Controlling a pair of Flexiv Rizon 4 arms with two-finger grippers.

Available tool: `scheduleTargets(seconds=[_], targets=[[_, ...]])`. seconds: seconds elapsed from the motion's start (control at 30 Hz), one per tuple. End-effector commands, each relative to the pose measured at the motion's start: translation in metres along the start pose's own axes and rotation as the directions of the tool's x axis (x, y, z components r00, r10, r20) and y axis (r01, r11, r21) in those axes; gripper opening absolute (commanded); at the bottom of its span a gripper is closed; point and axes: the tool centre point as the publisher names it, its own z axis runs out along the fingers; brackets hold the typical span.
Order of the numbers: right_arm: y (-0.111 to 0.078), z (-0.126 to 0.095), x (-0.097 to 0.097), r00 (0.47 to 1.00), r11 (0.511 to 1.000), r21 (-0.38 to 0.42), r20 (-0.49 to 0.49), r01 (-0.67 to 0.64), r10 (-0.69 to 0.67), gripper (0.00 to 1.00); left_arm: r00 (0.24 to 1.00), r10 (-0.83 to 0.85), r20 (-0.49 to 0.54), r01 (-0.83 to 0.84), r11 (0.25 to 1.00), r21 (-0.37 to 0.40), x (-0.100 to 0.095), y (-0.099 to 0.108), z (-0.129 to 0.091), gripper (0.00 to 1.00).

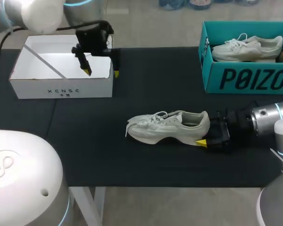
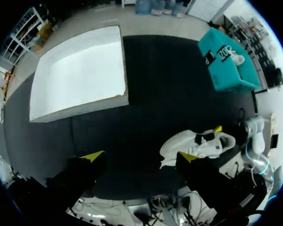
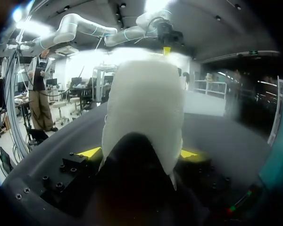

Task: Take the shoe out of the shoebox, open the shoe tongue, remove and reinsert the insole, then place the shoe into the shoebox

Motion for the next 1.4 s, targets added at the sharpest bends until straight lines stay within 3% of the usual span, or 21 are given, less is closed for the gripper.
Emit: scheduleTargets(seconds=[0.03,0.53,0.77,0.87,1.4], targets=[[-0.004,0.005,0.002,1.000,1.000,0.003,0.002,-0.001,0.001,0.00,0.999,0.029,0.040,-0.028,1.000,-0.005,0.052,0.014,0.017,1.00],[-0.004,0.005,0.002,1.000,1.000,0.003,0.002,-0.001,0.001,0.00,0.999,0.029,0.040,-0.028,1.000,-0.005,0.052,0.014,0.017,1.00],[-0.004,0.005,0.002,1.000,1.000,0.003,0.002,-0.001,0.001,0.00,0.998,0.063,0.018,-0.062,0.997,-0.037,0.106,0.037,0.044,1.00],[-0.004,0.005,0.002,1.000,1.000,0.003,0.002,-0.001,0.001,0.00,0.996,0.069,0.062,-0.067,0.997,-0.043,0.135,0.046,0.054,1.00],[-0.004,0.005,0.002,1.000,1.000,0.003,0.002,-0.001,0.001,0.00,0.986,0.161,0.033,-0.156,0.982,-0.109,0.209,0.034,0.111,1.00]])
